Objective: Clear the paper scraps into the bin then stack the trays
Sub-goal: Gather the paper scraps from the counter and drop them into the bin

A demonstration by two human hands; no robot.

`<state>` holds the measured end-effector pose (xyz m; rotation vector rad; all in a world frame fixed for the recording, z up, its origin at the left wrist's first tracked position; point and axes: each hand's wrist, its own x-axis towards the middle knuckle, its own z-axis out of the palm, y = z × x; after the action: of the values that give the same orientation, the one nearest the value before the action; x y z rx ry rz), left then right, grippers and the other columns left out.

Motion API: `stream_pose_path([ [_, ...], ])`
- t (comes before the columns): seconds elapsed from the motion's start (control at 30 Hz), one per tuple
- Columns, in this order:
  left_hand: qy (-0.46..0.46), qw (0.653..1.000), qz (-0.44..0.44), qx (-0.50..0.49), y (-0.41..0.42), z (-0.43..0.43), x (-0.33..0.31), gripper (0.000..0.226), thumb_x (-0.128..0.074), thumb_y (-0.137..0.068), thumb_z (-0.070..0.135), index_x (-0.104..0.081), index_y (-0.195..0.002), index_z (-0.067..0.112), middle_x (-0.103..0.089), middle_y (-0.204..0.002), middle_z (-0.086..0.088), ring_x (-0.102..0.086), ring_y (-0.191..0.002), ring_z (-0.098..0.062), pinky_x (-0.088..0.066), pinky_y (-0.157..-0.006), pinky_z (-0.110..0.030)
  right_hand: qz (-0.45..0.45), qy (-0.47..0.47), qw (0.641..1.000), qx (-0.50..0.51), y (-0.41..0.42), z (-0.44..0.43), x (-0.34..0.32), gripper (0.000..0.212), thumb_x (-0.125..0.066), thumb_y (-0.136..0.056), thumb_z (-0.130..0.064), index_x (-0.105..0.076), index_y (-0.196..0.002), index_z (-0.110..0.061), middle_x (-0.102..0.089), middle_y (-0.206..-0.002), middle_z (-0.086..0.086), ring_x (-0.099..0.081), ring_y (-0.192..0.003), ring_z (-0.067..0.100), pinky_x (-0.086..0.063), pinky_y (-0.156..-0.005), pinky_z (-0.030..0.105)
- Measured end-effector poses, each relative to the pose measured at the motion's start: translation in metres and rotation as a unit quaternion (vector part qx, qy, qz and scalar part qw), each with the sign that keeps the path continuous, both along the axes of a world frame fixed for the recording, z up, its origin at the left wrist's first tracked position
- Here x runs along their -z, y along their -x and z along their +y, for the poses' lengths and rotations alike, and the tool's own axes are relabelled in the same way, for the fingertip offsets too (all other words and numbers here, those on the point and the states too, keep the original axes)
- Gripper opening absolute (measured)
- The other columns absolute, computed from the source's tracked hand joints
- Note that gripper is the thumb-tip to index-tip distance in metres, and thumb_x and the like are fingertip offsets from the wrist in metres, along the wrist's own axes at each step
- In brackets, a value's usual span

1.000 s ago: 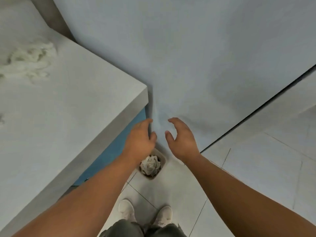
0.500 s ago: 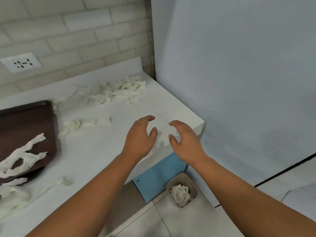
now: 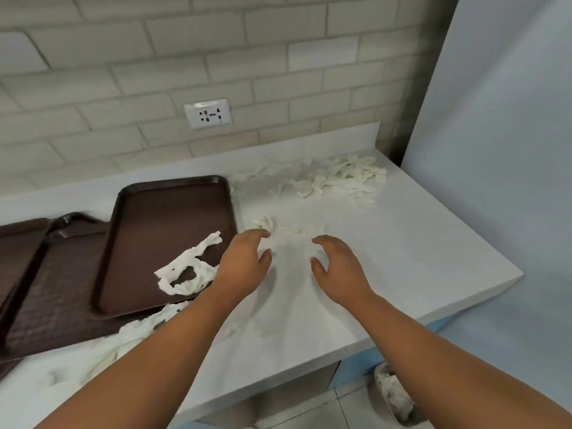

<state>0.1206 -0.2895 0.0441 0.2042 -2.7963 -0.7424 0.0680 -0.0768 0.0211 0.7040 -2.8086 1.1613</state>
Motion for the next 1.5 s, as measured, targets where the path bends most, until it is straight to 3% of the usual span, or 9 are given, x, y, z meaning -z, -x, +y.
stream_pose_path([
  [0.2, 0.026, 0.999, -0.021, 0.033, 0.039, -0.068, 0.013, 0.039, -0.063, -0.093, 0.023, -0.058, -0.131, 0.018, -0.058, -0.135, 0.002, -0.046, -0.128, -0.019, -0.036, -0.103, -0.027, 0.022, -0.171, 0.984, 0.053, 0.046, -0.071, 0.022, 0.052, -0.050, -0.094, -0.041, -0.043, -0.143, -0.025, -0.036, -0.153, 0.008, -0.025, -0.143, 0.032, -0.030, -0.113, 0.046],
  [0.43, 0.057, 0.989, -0.076, 0.113, 0.098, -0.091, 0.026, 0.049, -0.061, -0.094, 0.030, -0.048, -0.141, 0.020, -0.046, -0.146, 0.002, -0.037, -0.136, -0.020, -0.038, -0.108, -0.032, -0.033, -0.273, 0.954, 0.118, 0.083, -0.098, 0.043, 0.051, -0.033, -0.100, -0.044, -0.030, -0.149, -0.033, -0.024, -0.156, 0.011, -0.022, -0.142, 0.032, -0.033, -0.111, 0.045],
  [0.63, 0.142, 0.961, -0.152, 0.182, 0.133, -0.085, 0.038, 0.066, -0.062, -0.092, 0.046, -0.036, -0.148, 0.022, -0.044, -0.143, -0.004, -0.042, -0.128, -0.026, -0.044, -0.101, -0.040, 0.022, -0.184, 0.971, 0.154, 0.082, -0.093, 0.060, 0.034, -0.053, -0.089, -0.040, -0.072, -0.109, -0.018, -0.059, -0.113, 0.010, -0.052, -0.111, 0.031, -0.044, -0.096, 0.042],
  [0.87, 0.146, 0.948, -0.182, 0.219, 0.146, -0.077, 0.050, 0.034, -0.056, -0.098, 0.031, -0.057, -0.130, 0.019, -0.054, -0.119, -0.007, -0.057, -0.107, -0.026, -0.041, -0.083, -0.030, 0.004, -0.114, 0.977, 0.182, 0.082, -0.088, 0.052, 0.010, -0.054, -0.092, -0.006, -0.060, -0.085, -0.002, -0.060, -0.088, 0.013, -0.055, -0.086, 0.030, -0.041, -0.069, 0.033],
  [1.0, 0.043, 0.971, -0.135, 0.193, 0.144, -0.073, 0.038, 0.024, -0.056, -0.098, 0.025, -0.063, -0.120, 0.017, -0.064, -0.113, -0.004, -0.059, -0.103, -0.023, -0.045, -0.084, -0.030, -0.081, 0.000, 0.971, 0.223, 0.074, -0.083, 0.031, 0.013, -0.041, -0.089, -0.002, -0.053, -0.093, -0.007, -0.059, -0.083, 0.001, -0.052, -0.073, 0.020, -0.040, -0.060, 0.021],
  [1.07, -0.082, 0.976, -0.117, 0.162, 0.141, -0.069, 0.027, 0.018, -0.056, -0.099, 0.021, -0.065, -0.114, 0.020, -0.067, -0.109, -0.003, -0.065, -0.088, -0.018, -0.048, -0.075, -0.023, -0.088, 0.015, 0.973, 0.213, 0.068, -0.080, 0.022, 0.032, -0.039, -0.088, 0.003, -0.059, -0.108, -0.011, -0.061, -0.096, 0.002, -0.055, -0.083, 0.018, -0.041, -0.071, 0.020],
  [1.2, -0.390, 0.900, -0.163, 0.111, 0.128, -0.058, 0.002, 0.016, -0.050, -0.103, 0.015, -0.064, -0.109, 0.017, -0.063, -0.108, -0.012, -0.068, -0.067, -0.023, -0.057, -0.054, -0.032, -0.063, 0.031, 0.974, 0.215, 0.063, -0.063, 0.009, 0.025, -0.042, -0.099, -0.008, -0.065, -0.111, -0.010, -0.062, -0.108, 0.007, -0.059, -0.097, 0.022, -0.042, -0.085, 0.025],
  [1.37, -0.363, 0.906, -0.192, 0.107, 0.117, -0.023, -0.019, 0.020, -0.045, -0.100, 0.021, -0.064, -0.102, 0.027, -0.058, -0.094, -0.001, -0.051, -0.067, -0.019, -0.044, -0.050, -0.028, -0.043, 0.029, 0.972, 0.229, 0.051, -0.027, -0.011, 0.047, -0.051, -0.098, -0.043, -0.044, -0.063, -0.012, -0.047, -0.066, 0.002, -0.045, -0.063, 0.017, -0.033, -0.060, 0.027],
  [1.5, -0.401, 0.887, -0.215, 0.077, 0.103, 0.025, -0.034, 0.015, -0.047, -0.088, 0.021, -0.059, -0.078, 0.018, -0.044, -0.071, -0.002, -0.033, -0.051, -0.018, -0.031, -0.049, -0.025, -0.030, 0.057, 0.967, 0.246, 0.036, 0.013, -0.026, 0.057, -0.054, -0.095, -0.046, -0.029, -0.056, -0.013, -0.029, -0.051, 0.001, -0.028, -0.049, 0.014, -0.026, -0.049, 0.024],
])
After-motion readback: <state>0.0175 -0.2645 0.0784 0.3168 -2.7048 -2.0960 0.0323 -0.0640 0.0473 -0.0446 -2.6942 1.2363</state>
